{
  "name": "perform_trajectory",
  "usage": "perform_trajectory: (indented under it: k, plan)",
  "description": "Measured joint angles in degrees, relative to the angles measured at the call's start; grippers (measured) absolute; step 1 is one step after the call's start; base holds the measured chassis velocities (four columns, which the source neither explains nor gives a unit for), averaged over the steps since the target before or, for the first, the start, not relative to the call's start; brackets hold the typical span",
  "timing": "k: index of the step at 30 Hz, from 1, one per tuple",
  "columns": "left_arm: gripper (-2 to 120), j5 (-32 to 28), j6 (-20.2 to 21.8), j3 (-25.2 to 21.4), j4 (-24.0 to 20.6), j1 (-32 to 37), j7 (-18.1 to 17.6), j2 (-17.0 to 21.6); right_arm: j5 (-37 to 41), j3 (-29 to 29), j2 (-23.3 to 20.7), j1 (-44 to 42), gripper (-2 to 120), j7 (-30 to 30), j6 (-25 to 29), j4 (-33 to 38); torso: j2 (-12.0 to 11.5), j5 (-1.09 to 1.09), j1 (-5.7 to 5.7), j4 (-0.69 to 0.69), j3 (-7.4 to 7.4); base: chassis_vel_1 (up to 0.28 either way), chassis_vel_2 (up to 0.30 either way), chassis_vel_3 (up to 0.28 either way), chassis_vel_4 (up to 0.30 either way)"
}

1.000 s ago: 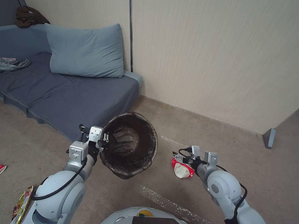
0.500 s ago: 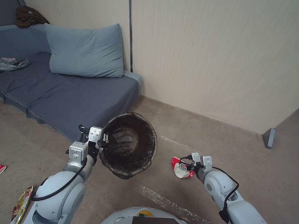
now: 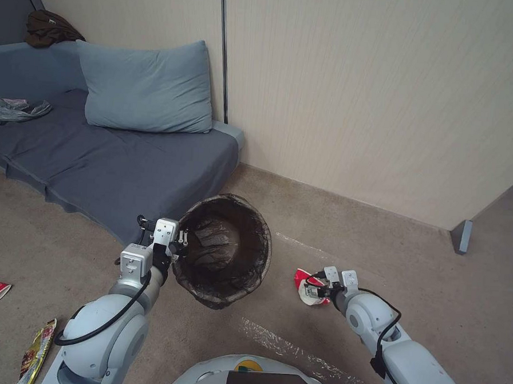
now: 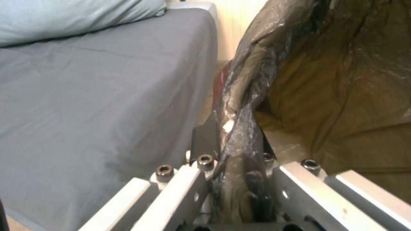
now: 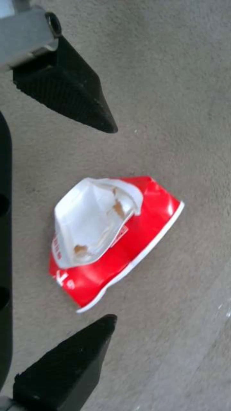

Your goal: Pick up the trash bin, then pick up the garbage from the floor and place it into the trash bin.

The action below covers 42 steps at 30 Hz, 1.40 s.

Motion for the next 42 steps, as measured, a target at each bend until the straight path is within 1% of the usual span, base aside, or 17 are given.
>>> perform_trajectory:
  k: [2, 10, 11, 12, 13, 15, 18, 26, 32, 35, 36, 37, 38, 39, 42]
  plan:
    - [0, 0.1, 0.0, -0.1, 0.0, 0.1, 0.1, 0.1, 0.0, -1.6, -0.5, 2.1, 100, -0.8, 0.0, -2.3, 0.0, 0.0, 0.0, 0.0, 0.0, 0.0, 0.0, 0.0, 0.0]
    - [0, 0.4, 0.0, -0.5, 0.0, 0.7, 0.2, 0.1, 0.0, -4.0, -1.4, 6.7, 100, -2.8, 0.1, -7.5, 0.0, -0.01, 0.0, 0.01, 0.0, 0.0, 0.0, 0.0, 0.0]
    - [0, 0.5, 0.0, -0.6, 0.0, 0.8, 0.2, 0.1, -0.3, -4.5, -1.3, 8.2, 100, -3.5, 0.4, -10.3, 0.0, -0.01, 0.0, 0.01, 0.0, 0.0, 0.0, 0.0, 0.0]
    - [0, 0.5, 0.0, -0.6, 0.0, 0.9, 0.2, 0.1, -1.1, -4.7, -1.3, 8.6, 100, -4.1, 1.0, -11.6, 0.0, 0.0, 0.0, 0.01, 0.0, 0.0, 0.0, 0.0, 0.0]
    - [0, 0.5, 0.0, -0.6, 0.0, 0.9, 0.2, 0.1, -1.1, -4.7, -1.3, 8.6, 100, -4.1, 1.0, -11.6, 0.0, 0.0, 0.0, 0.01, 0.0, 0.0, 0.0, 0.0, 0.0]
    - [0, 0.6, 0.0, -0.7, 0.0, 1.1, 0.3, 0.1, -2.7, -4.8, -1.3, 9.0, 100, -6.4, 2.3, -14.1, 0.0, 0.0, 0.0, -0.01, 0.0, 0.0, 0.0, 0.0, 0.0]
    - [0, 0.6, 0.0, -0.7, 0.0, 1.1, 0.3, 0.1, -2.9, -4.8, -1.2, 9.0, 100, -7.5, 2.8, -15.4, 0.0, 0.0, 0.0, -0.02, 0.0, 0.0, 0.0, 0.0, 0.0]
    - [0, 0.6, 0.0, -0.7, 0.0, 1.0, 0.3, 0.2, -3.1, -5.4, -0.4, 9.8, 100, -7.8, 3.0, -16.8, 0.0, -0.01, 0.0, 0.0, 0.0, 0.0, 0.0, 0.0, 0.0]
    - [0, 0.7, 0.0, -0.8, 0.0, 1.1, 0.3, 0.1, -4.0, -6.8, 0.4, 11.4, 100, -8.3, 3.3, -19.2, 0.0, -0.01, 0.0, 0.0, 0.0, 0.0, 0.0, 0.0, 0.0]
    - [0, 0.7, 0.0, -0.9, 0.0, 1.0, 0.3, 0.0, -4.6, -7.3, 1.1, 12.0, 89, -9.6, 3.7, -20.4, 0.0, -0.01, 0.0, 0.0, 0.0, 0.0, 0.0, 0.0, 0.0]
    - [0, 0.7, 0.0, -0.9, 0.0, 1.0, 0.3, 0.0, -4.6, -7.3, 1.1, 12.0, 89, -9.6, 3.7, -20.4, 0.0, -0.01, 0.0, 0.0, 0.0, 0.0, 0.0, 0.0, 0.0]
    - [0, 0.7, 0.0, -1.1, 0.0, 1.0, 0.3, -0.1, -4.9, -7.3, 1.6, 12.1, 83, -9.9, 4.0, -21.2, 0.0, -0.01, 0.0, 0.0, 0.0, 0.0, 0.0, 0.0, 0.0]
    - [0, 0.7, 0.0, -1.1, 0.0, 1.0, 0.3, -0.1, -5.2, -7.2, 1.9, 12.1, 80, -10.2, 4.2, -21.7, 0.0, -0.01, 0.0, 0.0, 0.0, 0.0, 0.0, 0.0, 0.0]
    - [0, 0.7, 0.0, -1.1, 0.0, 1.0, 0.3, -0.1, -5.2, -7.2, 1.9, 12.1, 80, -10.2, 4.2, -21.7, 0.0, -0.01, 0.0, 0.0, 0.0, 0.0, 0.0, 0.0, 0.0]
    - [0, 0.7, 0.0, -1.5, 0.0, 1.0, 0.3, -0.2, -7.0, -6.9, 3.0, 11.3, 64, -11.6, 5.4, -23.3, 0.0, -0.02, 0.0, 0.0, 0.0, 0.0, 0.0, 0.0, 0.0]
